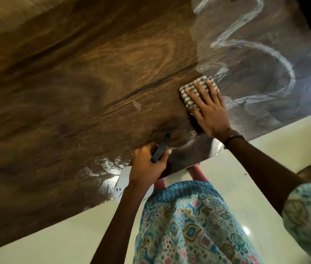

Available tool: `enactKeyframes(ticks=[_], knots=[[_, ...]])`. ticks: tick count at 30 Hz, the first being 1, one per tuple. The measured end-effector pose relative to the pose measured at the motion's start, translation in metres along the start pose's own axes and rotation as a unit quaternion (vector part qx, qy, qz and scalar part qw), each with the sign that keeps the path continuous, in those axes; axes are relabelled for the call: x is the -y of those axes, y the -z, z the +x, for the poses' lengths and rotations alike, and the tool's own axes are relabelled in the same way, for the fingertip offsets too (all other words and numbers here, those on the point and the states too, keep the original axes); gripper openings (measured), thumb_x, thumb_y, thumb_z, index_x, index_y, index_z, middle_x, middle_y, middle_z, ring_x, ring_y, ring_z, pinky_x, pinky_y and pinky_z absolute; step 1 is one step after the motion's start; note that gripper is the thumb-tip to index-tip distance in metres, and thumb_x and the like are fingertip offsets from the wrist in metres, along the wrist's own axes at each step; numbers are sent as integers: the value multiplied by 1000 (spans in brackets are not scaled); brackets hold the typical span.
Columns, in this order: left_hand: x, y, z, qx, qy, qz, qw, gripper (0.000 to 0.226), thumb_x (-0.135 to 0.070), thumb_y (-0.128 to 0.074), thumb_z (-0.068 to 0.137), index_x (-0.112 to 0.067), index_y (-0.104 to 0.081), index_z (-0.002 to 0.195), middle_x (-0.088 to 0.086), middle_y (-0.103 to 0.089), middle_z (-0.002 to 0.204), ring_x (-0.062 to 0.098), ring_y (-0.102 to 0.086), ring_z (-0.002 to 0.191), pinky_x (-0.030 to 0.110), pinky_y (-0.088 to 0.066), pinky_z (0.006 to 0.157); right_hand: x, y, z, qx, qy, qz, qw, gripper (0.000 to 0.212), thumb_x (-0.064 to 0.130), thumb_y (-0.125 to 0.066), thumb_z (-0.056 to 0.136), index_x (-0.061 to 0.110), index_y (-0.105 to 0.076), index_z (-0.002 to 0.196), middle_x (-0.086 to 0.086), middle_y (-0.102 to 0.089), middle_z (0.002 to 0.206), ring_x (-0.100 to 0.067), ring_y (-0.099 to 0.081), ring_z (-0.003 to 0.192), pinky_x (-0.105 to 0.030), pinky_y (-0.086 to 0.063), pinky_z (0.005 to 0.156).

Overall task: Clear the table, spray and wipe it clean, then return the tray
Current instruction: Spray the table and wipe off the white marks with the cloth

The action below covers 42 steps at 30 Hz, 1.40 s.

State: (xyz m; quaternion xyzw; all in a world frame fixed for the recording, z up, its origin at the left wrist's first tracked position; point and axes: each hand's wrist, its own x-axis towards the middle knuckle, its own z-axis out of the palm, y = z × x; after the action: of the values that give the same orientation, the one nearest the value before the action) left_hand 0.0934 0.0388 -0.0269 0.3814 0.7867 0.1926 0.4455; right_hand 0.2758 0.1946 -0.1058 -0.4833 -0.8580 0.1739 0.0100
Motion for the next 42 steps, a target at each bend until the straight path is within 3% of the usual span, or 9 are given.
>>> enactKeyframes(ticks=[3, 10, 16, 22, 26, 31, 34, 39, 42], knots=[[2, -17, -15, 34, -21, 41, 998, 21, -35, -68, 78, -15, -63, 78, 13, -67, 72, 32, -63, 70, 26, -39, 58, 12, -4, 20, 9, 16, -13, 1000, 52, 39, -32, 98, 32, -27, 149, -1, -21, 159, -32, -10, 148, -50, -12, 118], [2, -54, -35, 85, -25, 88, 992, 24, -36, -67, 78, -11, -64, 79, 12, -70, 75, 33, -66, 72, 32, -49, 59, -19, 6, 11, 79, 206, -65, 973, 50, 41, -27, 102, 31, -25, 150, -1, -20, 160, -29, -9, 148, -50, -15, 119], [11, -55, -36, 84, 19, 56, 995, 36, -47, -56, 74, -13, -64, 84, 9, -70, 72, 32, -67, 68, 39, -55, 61, -28, 8, 0, 85, 213, -60, 972, 50, 40, -30, 101, 33, -26, 150, 0, -21, 159, -29, -10, 148, -52, -16, 118], [15, -36, -38, 3, 27, 69, 997, 29, -39, -67, 76, -18, -51, 65, 8, -59, 58, 34, -58, 58, 25, -31, 52, 25, -11, -38, 83, 208, -14, 974, 52, 38, -39, 96, 35, -29, 147, 0, -25, 158, -30, -13, 147, -54, -16, 117], [13, -20, -38, -45, 42, 50, 997, 25, -35, -73, 77, -12, -67, 80, -2, -61, 61, 20, -57, 56, 23, -34, 49, 67, -31, -73, 103, 251, 17, 962, 48, 35, -39, 95, 33, -39, 143, 1, -29, 157, -30, -15, 147, -52, -14, 118], [4, -12, -34, -49, 40, 43, 997, 20, -31, -72, 79, -14, -62, 72, -11, -51, 51, 8, -52, 48, 10, -33, 44, 32, -29, -109, 136, 307, -22, 942, 47, 39, -36, 96, 34, -38, 142, 1, -38, 152, -28, -26, 144, -50, -21, 116], [-2, -16, -28, -40, 39, 43, 997, 26, -34, -72, 79, -10, -65, 73, 1, -58, 53, 20, -57, 51, 18, -34, 46, -10, -13, -115, 117, 255, -35, 959, 49, 40, -33, 97, 34, -34, 146, 1, -31, 155, -27, -18, 146, -49, -14, 118], [-18, -26, -20, -31, 17, 28, 999, 24, -36, -71, 79, -14, -65, 76, 8, -63, 58, 22, -61, 56, 21, -38, 48, -2, -4, -92, 56, 35, -1, 998, 52, 39, -34, 98, 33, -28, 149, 1, -21, 159, -27, -10, 148, -52, -17, 117], [-24, -35, -17, -13, 17, 22, 1000, 26, -37, -70, 80, -12, -67, 84, 8, -67, 66, 24, -63, 62, 31, -47, 56, 31, -18, -83, 58, 56, 9, 997, 52, 35, -39, 97, 33, -30, 148, 1, -22, 159, -28, -9, 148, -53, -14, 118]])
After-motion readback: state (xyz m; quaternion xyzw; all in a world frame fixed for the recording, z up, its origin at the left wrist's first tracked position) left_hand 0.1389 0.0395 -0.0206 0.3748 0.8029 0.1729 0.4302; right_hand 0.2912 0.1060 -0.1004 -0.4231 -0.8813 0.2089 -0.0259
